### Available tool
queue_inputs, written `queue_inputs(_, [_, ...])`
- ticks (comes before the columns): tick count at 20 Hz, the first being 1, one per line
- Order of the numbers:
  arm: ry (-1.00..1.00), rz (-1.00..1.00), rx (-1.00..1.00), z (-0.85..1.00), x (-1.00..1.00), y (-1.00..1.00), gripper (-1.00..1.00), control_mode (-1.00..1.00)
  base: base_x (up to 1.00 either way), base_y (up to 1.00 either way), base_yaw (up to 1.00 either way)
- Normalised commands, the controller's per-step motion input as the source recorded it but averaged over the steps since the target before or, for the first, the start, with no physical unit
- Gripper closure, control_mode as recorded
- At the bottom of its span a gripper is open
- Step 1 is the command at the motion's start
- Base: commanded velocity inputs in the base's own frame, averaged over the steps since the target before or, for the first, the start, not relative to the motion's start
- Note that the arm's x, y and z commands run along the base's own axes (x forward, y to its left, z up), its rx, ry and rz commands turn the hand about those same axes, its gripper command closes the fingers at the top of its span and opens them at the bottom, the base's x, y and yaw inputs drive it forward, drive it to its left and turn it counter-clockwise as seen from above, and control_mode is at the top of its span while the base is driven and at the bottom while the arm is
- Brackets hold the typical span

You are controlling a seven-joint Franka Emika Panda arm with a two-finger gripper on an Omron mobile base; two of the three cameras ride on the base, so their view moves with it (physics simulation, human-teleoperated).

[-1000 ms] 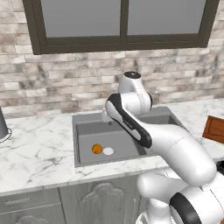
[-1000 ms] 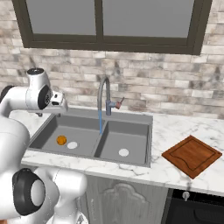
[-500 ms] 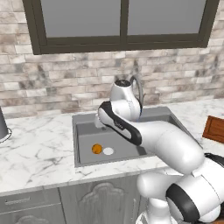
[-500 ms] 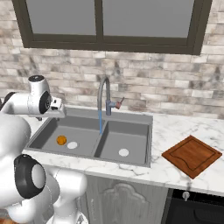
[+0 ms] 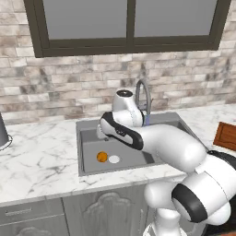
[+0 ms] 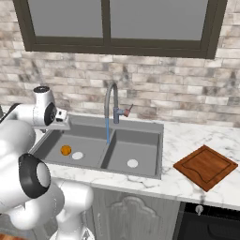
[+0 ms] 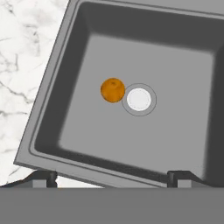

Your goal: Pick the orange from the sink and place it on the cutting board to airdry. Then turn off the sink faucet.

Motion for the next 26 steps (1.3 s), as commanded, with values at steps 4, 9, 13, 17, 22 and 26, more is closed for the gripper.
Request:
queue_inputs(4, [0.03,0.0,0.0,-0.29,0.16,0.12,-1.0,-1.0,0.0,0.0,0.0])
queue_inputs(9, [0.02,0.0,0.0,-0.29,0.1,0.05,-1.0,-1.0,0.0,0.0,0.0])
queue_inputs(13, [0.0,0.0,0.0,-0.28,0.09,0.03,-1.0,-1.0,0.0,0.0,0.0])
queue_inputs(17, [0.0,0.0,0.0,-0.24,0.11,0.04,-1.0,-1.0,0.0,0.0,0.0])
queue_inputs(22, [0.0,0.0,0.0,-0.25,0.11,0.09,-1.0,-1.0,0.0,0.0,0.0])
queue_inputs(26, [0.0,0.0,0.0,-0.24,0.13,0.07,-1.0,-1.0,0.0,0.0,0.0])
